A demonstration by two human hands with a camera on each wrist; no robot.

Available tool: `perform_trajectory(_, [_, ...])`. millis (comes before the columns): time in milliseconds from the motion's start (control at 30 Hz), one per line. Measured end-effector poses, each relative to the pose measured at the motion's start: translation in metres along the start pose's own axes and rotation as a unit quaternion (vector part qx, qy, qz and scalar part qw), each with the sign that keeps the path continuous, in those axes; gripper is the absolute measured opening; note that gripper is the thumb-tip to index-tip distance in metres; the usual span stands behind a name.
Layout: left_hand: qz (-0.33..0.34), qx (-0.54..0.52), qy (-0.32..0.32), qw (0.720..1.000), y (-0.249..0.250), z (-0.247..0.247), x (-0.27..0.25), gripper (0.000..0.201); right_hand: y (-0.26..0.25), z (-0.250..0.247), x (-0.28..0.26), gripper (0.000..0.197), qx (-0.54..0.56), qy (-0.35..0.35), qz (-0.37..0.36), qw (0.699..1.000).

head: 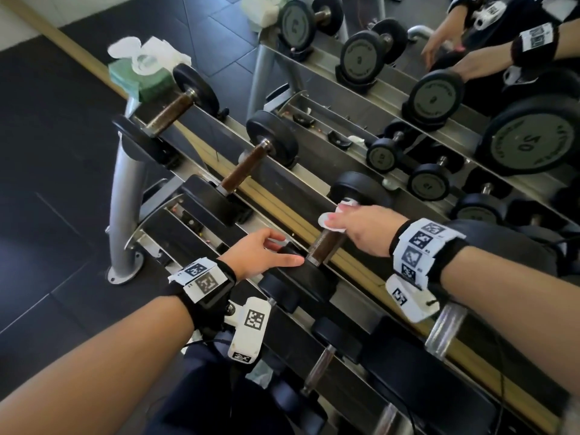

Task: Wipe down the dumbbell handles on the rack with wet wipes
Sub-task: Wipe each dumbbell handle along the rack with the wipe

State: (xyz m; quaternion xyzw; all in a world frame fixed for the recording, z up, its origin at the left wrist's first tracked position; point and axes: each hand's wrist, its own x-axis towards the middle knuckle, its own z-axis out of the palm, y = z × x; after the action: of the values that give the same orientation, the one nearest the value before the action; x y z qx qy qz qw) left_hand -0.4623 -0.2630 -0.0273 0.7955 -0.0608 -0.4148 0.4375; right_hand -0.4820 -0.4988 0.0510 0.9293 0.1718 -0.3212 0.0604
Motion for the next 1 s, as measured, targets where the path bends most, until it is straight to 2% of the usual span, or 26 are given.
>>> perform_trajectory(33, [0.001,0.001,0.001,1.0,0.0,0.001,0.0,0.069,-0.01,0.003,0.001,0.063,-0.008,-0.013,-0.002,1.0])
perform_trajectory(167, [0.002,0.006,-0.001,1.0,-0.001,0.001,0.001,0.067,-0.039,0.016,-0.003,0.075,0.005,-0.033,-0.085,0.996])
perform_trajectory(233, [0.001,0.005,-0.008,1.0,0.0,0.0,0.002,0.068,-0.027,0.007,-0.004,0.069,0.02,-0.027,-0.05,0.998])
perform_trajectory(333, [-0.002,0.003,-0.007,1.0,-0.001,0.0,0.002,0.068,-0.003,-0.003,-0.004,0.051,0.05,0.022,0.032,0.998])
perform_trajectory(400, [0.0,0.007,-0.006,1.0,-0.001,0.0,0.002,0.066,-0.004,-0.001,-0.001,0.049,0.042,0.024,0.056,0.997])
perform_trajectory(467, [0.001,0.012,-0.009,1.0,-0.001,0.0,0.002,0.065,-0.022,0.006,0.005,0.058,-0.001,-0.014,0.032,0.999])
perform_trajectory(533, [0.002,0.018,-0.01,1.0,0.0,0.0,0.001,0.064,-0.04,0.015,0.01,0.068,-0.028,-0.043,-0.03,0.998])
perform_trajectory(600, [0.004,0.023,-0.011,1.0,0.002,-0.001,0.0,0.063,-0.037,0.015,0.009,0.071,0.012,-0.053,-0.046,0.997])
perform_trajectory(667, [0.006,0.026,-0.015,1.0,0.002,-0.001,-0.001,0.063,-0.017,0.009,0.006,0.068,0.042,-0.05,-0.02,0.998])
perform_trajectory(733, [0.006,0.027,-0.018,0.999,0.002,-0.002,-0.001,0.063,0.003,0.001,0.004,0.056,0.041,-0.02,0.014,0.999])
perform_trajectory(800, [0.004,0.024,-0.019,1.0,0.002,-0.002,-0.001,0.063,0.014,-0.001,0.008,0.044,0.007,0.011,0.014,1.0])
perform_trajectory(833, [0.002,0.02,-0.021,1.0,0.002,-0.002,-0.001,0.063,0.014,-0.001,0.013,0.044,-0.01,0.0,0.005,1.0])
perform_trajectory(933, [0.0,0.012,-0.022,1.0,0.002,0.0,-0.001,0.063,-0.003,0.001,0.028,0.055,-0.05,-0.092,-0.037,0.994])
perform_trajectory(1000, [0.0,0.013,-0.02,1.0,0.001,0.001,-0.001,0.064,-0.005,0.004,0.032,0.043,-0.032,-0.072,-0.045,0.996])
